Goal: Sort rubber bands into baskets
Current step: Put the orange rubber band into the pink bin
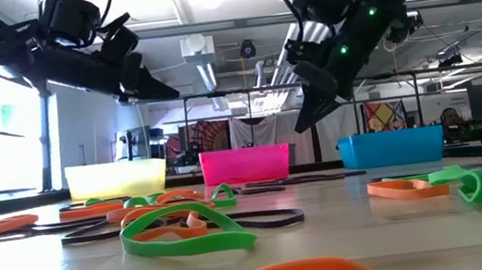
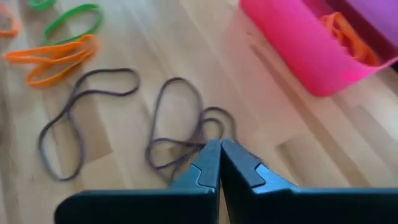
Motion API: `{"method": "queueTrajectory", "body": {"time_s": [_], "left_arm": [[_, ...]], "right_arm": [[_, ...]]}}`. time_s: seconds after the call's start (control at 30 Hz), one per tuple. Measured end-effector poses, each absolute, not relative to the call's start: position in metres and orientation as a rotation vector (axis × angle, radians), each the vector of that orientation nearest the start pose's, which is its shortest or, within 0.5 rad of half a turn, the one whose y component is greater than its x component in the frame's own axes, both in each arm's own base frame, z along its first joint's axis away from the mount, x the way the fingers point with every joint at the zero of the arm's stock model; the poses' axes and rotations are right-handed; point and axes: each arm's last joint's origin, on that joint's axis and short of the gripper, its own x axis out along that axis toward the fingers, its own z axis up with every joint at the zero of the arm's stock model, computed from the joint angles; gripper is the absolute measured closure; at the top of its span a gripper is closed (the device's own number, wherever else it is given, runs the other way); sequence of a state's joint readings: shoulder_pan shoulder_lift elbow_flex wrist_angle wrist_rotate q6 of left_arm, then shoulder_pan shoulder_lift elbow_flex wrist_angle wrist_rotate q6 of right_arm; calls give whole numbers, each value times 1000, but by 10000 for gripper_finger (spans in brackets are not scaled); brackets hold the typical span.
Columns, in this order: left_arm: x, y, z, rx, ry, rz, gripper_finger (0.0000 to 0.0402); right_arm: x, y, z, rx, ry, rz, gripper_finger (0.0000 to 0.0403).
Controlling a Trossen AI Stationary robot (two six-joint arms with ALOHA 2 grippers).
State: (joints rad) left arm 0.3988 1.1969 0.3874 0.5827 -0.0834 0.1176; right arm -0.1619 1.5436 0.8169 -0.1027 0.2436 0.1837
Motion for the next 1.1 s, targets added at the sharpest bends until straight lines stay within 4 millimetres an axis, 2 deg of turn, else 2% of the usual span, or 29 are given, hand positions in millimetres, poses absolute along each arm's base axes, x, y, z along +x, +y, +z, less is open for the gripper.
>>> {"method": "queueTrajectory", "body": {"time_s": [0.2, 0.63, 0.77, 0.93, 1.1], "left_arm": [[208, 99, 191, 79, 259, 514, 401], [207, 105, 188, 86, 274, 537, 401], [209, 106, 188, 106, 258, 536, 401], [210, 106, 188, 108, 252, 536, 401], [210, 106, 188, 108, 252, 535, 401]], "right_arm": [[297, -46, 179, 156, 783, -451, 403], [298, -46, 179, 177, 780, -441, 397], [294, -39, 174, 202, 850, -422, 367], [281, -26, 165, 276, 1027, -364, 307], [279, -11, 163, 203, 1085, -223, 253]]}}
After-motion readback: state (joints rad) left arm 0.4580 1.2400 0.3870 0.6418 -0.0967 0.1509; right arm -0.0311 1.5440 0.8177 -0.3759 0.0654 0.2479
